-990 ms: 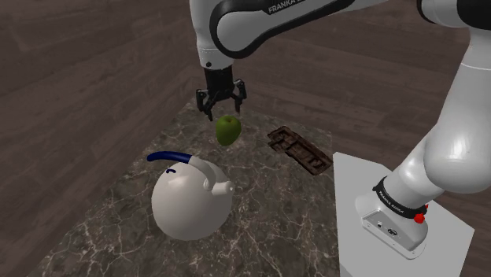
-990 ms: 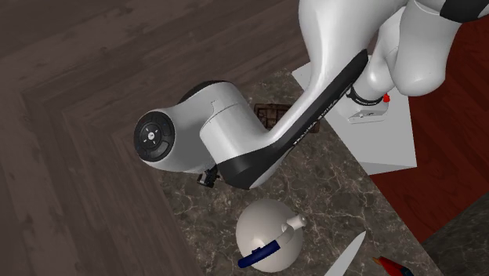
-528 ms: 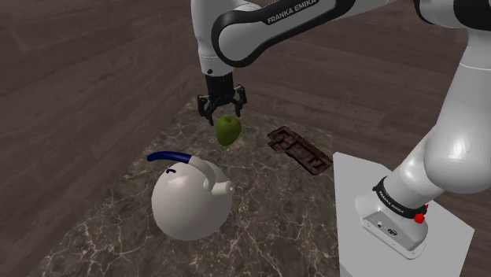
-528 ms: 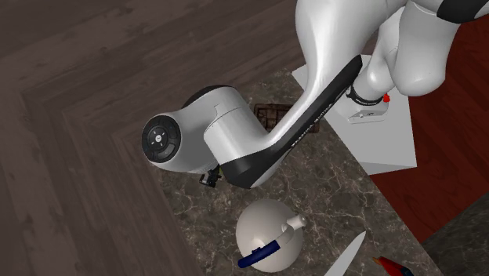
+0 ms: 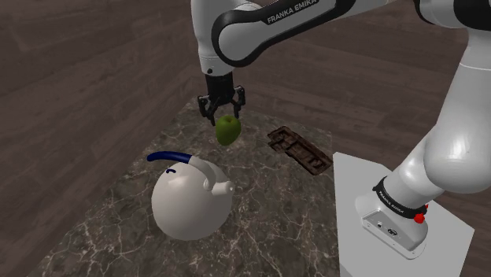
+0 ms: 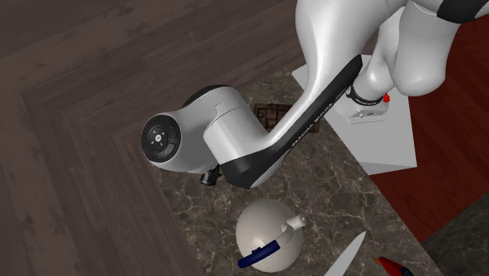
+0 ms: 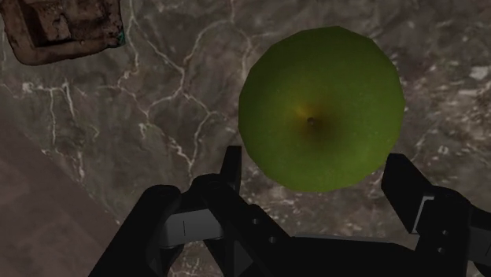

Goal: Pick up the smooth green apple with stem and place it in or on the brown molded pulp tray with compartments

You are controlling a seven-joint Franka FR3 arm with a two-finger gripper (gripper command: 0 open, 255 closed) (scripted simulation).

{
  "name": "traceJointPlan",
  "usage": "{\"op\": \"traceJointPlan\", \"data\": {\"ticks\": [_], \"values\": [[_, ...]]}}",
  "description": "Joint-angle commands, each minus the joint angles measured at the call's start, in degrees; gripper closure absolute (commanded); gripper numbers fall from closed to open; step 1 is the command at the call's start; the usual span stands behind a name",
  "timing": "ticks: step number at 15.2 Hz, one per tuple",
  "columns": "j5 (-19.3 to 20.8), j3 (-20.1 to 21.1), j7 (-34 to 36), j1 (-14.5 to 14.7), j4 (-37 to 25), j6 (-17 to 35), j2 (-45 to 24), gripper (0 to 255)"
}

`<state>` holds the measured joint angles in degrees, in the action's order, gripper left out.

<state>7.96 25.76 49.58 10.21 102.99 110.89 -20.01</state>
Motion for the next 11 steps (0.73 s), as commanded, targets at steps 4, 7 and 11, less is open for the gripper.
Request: {"op": "traceJointPlan", "data": {"ticks": [4, 7, 11], "values": [[0.0, 0.0, 0.0, 0.1, 0.0, -0.1, -0.1, 255], [-0.4, 0.2, -0.2, -0.1, -0.6, -1.3, 0.6, 255], [-0.9, 0.4, -0.5, -0.2, -2.3, -4.0, 1.8, 255]]}}
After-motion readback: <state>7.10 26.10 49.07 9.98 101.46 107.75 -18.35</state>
